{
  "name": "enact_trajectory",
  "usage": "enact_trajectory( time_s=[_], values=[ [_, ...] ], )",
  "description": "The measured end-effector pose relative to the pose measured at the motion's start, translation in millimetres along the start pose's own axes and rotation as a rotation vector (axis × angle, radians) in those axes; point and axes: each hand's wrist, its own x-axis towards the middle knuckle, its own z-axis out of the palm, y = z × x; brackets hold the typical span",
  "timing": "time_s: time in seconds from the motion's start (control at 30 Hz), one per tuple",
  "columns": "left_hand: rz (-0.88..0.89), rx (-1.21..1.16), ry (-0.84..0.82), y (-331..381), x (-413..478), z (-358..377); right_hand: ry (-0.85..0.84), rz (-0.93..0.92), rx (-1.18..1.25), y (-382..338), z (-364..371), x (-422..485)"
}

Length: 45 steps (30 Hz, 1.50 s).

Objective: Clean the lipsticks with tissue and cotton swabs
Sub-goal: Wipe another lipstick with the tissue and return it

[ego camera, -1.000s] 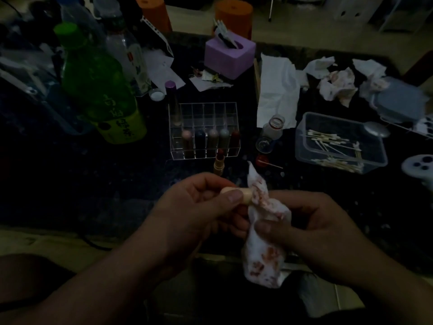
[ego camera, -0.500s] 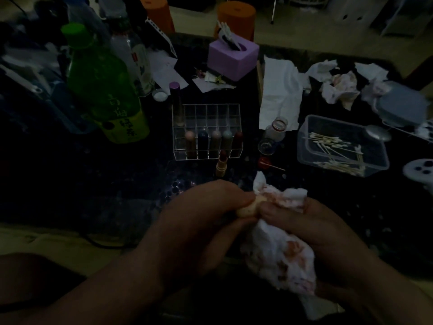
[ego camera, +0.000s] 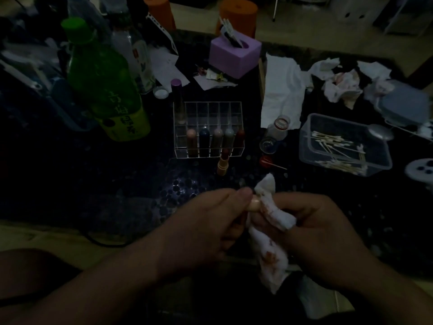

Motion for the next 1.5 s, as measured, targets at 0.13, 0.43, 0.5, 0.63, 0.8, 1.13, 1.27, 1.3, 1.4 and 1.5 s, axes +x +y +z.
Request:
enact_trajectory(
  time_s=[0.13,0.43,0.5,0.63,0.8,1.13,1.27,1.3,1.4,1.5],
  values=[
    [0.469,0.841,0.128,-9.6,-3.8,-17.8,-0.098,0.292,0.482,-15.4,10.4,-1.1],
    [0.065,0.193,0.010,-0.7,0.1,-19.1,0.001,-0.083,0.025,-3.7,-1.6,2.9],
    [-0.191,0.017,-0.064,3.8,1.4,-16.4,-0.029,-0.215,-0.113,1.9,-2.4,2.0],
    [-0.241,-0.125,-0.037,0.3,2.3,-6.7,-0.013,-0.297,-0.287,11.3,-2.4,4.6],
    [0.238,0.344,0.129,-11.2,4.6,-10.5,0.006,0.086,0.107,9.1,-4.2,4.2],
    [0.469,0.553,0.196,-8.9,0.9,-19.9,-0.022,0.061,0.205,-8.3,-12.6,9.9],
    [-0.025,0.063,0.017,1.4,3.0,-18.8,-0.040,-0.117,-0.079,5.5,-11.6,6.5],
    [-0.031,0.038,0.006,0.3,4.1,-17.0,-0.025,-0.151,-0.113,7.1,-12.3,5.7],
    [0.065,0.023,0.101,-3.4,6.0,-12.3,-0.030,-0.148,-0.162,2.3,-11.1,7.8],
    [0.198,0.239,0.223,-4.2,3.1,-11.3,-0.083,0.041,-0.028,-1.2,-10.8,12.7]
  ],
)
